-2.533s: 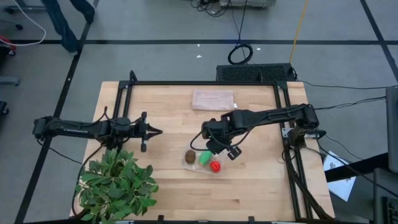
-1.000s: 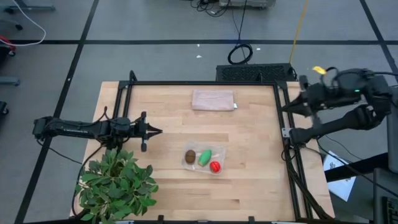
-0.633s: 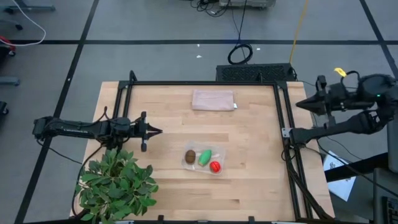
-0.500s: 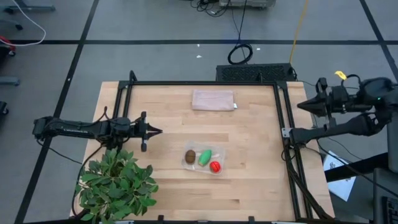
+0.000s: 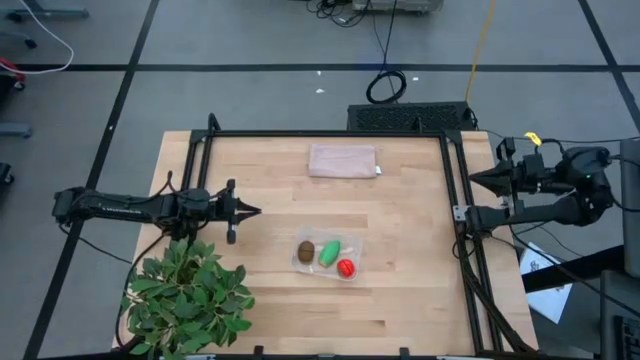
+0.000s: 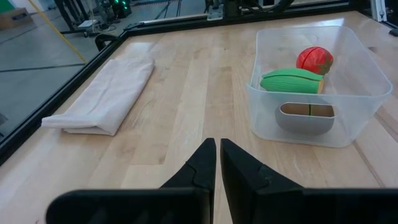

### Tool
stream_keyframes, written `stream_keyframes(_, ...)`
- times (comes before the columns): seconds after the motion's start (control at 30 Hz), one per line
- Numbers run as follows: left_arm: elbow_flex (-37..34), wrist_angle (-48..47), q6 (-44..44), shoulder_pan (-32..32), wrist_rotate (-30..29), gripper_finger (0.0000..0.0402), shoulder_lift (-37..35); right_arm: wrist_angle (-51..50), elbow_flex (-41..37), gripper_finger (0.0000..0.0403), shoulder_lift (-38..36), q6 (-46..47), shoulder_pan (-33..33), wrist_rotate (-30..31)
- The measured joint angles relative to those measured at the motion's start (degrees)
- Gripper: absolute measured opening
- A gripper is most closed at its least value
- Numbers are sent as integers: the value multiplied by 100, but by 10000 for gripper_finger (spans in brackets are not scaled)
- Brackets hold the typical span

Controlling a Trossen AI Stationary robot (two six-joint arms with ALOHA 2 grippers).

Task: Pick and placing Produce into tupperware
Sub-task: Return to Home Position

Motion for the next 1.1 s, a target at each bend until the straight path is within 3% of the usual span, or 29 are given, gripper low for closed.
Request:
stream_keyframes(0.43, 0, 295, -4, -1, 0, 28, 0, 832, -1658, 0, -1300, 284, 0, 5)
stream_keyframes(0.57, 2, 720, 74, 1, -47, 28, -2, 963, -2146, 0, -1297, 236, 0, -24)
stream_keyframes(0.87, 2, 1327, 335, 1, -197, 28, -2, 2314, -3234, 0, -1303, 81, 0, -42)
stream_keyframes(1.1, 2, 1746, 372, -1, -262, 28, -9, 2609, -3455, 0, -1303, 259, 0, -54)
